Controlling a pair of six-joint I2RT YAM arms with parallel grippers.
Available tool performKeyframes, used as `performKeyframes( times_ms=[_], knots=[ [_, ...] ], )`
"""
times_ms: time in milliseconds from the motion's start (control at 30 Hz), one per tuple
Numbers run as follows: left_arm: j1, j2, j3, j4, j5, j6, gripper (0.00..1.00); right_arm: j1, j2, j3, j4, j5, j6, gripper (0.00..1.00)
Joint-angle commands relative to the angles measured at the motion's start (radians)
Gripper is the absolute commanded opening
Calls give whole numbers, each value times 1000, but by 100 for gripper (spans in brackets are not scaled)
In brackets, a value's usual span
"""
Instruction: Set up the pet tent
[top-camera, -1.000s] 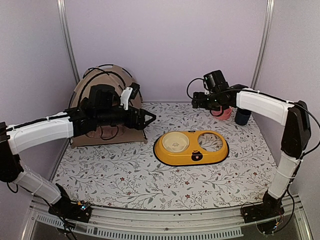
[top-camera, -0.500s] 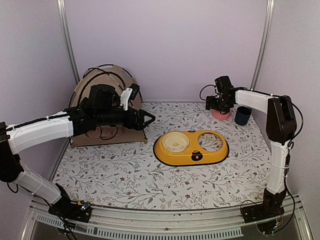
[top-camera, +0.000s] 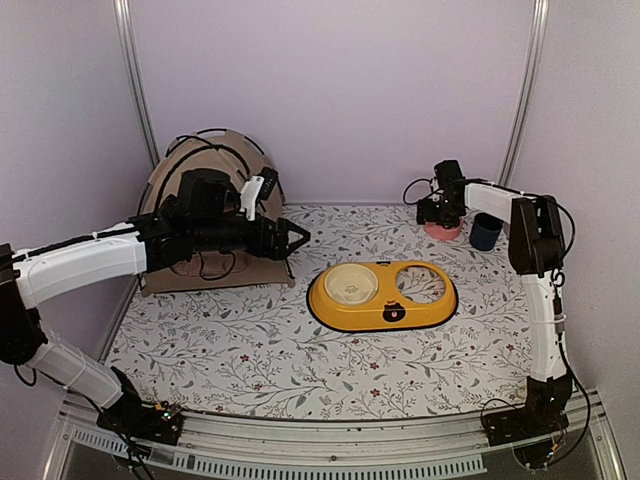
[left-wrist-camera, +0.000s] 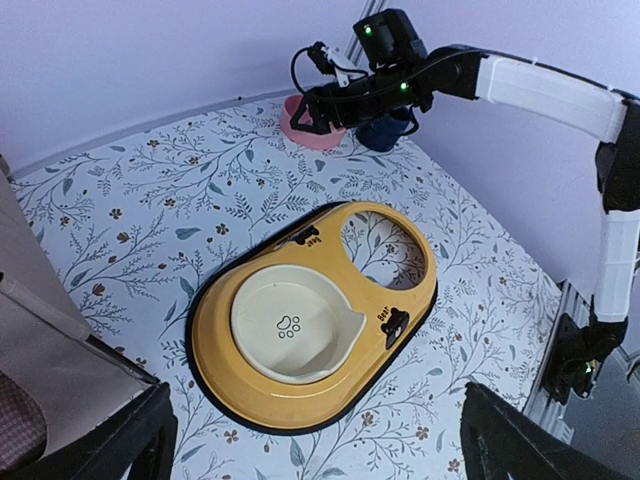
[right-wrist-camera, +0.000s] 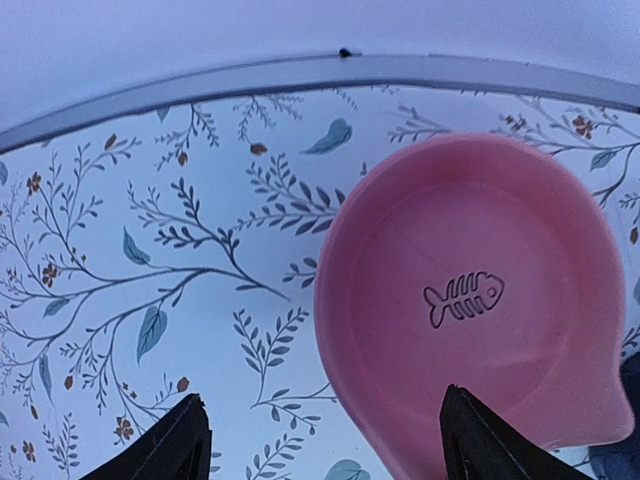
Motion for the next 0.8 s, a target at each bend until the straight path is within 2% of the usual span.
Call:
performKeyframes(
  times_ms=[0, 233, 567, 767],
  knots=[
    [11, 13, 12, 0, 7, -21, 99, 6, 37, 8, -56, -41, 18, 80],
    [12, 57, 48, -10, 38, -63, 99, 7, 37, -25, -77, -62, 74, 73],
    [12, 160, 164, -93, 48, -79, 99, 72, -28, -186, -28, -115, 180, 63],
    [12, 202, 223, -121, 22, -83, 99, 140, -146, -342, 51, -96, 233, 61]
  ],
)
